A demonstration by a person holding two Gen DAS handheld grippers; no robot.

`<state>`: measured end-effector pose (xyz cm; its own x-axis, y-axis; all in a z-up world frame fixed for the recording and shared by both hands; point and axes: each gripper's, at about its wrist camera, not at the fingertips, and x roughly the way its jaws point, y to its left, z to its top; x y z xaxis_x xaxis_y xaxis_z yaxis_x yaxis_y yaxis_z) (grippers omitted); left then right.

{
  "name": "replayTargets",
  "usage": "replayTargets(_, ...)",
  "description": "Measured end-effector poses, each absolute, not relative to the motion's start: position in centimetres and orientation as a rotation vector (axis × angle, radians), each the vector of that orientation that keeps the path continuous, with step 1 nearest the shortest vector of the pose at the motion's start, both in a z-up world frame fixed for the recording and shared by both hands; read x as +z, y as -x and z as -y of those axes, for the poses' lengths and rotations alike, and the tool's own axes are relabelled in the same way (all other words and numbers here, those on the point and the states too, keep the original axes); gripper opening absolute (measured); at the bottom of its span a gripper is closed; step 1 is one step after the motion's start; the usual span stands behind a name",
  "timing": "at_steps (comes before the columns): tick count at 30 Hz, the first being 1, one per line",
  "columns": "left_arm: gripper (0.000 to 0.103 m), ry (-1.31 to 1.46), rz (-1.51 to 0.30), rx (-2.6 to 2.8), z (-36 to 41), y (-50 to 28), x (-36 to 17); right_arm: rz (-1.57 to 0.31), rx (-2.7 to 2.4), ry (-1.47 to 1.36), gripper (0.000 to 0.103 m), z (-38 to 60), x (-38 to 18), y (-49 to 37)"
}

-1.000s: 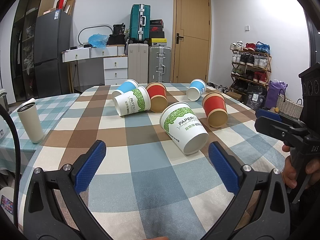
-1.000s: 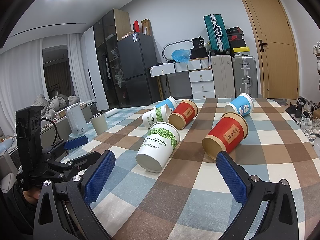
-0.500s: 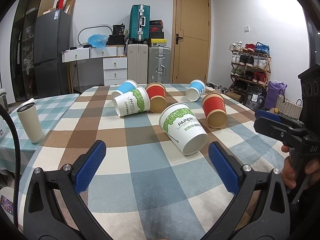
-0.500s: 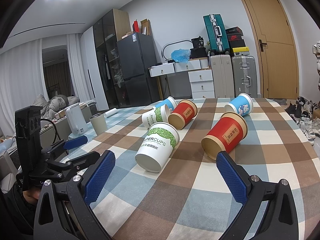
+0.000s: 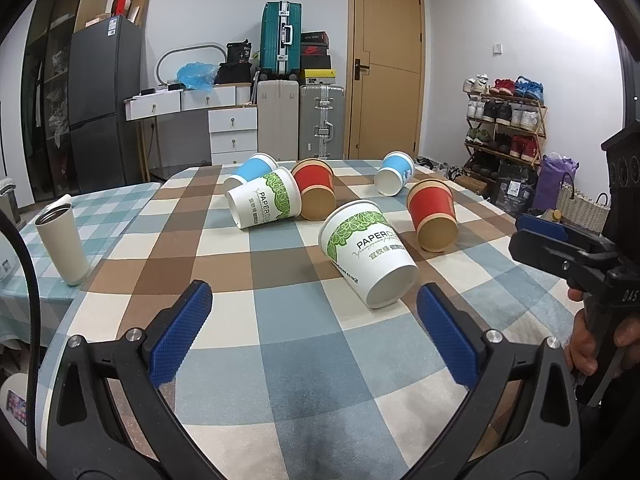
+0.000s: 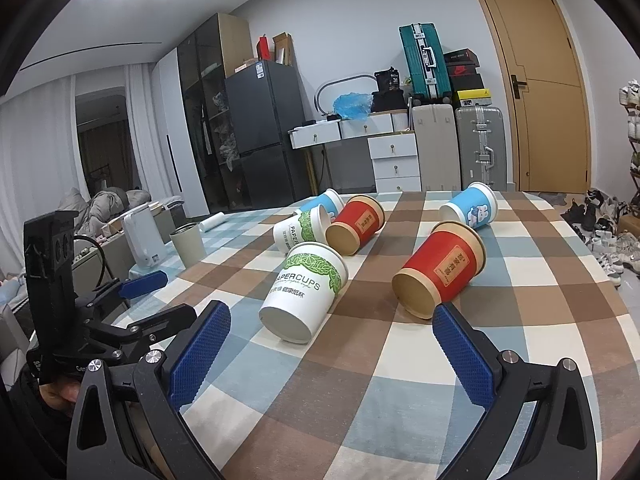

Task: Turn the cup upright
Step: 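Move the left gripper to the white green-leaf cup and close on it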

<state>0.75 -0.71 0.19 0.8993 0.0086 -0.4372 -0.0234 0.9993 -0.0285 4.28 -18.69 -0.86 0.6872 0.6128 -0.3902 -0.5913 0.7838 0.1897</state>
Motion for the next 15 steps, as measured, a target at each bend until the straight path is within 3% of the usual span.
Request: replayTargets(15,0.102,0.08,-0.496,0.005,2.7,-4.1,0.9,-0.505,0.589,-0.036,0.103,19.7,-0.6,-5.4)
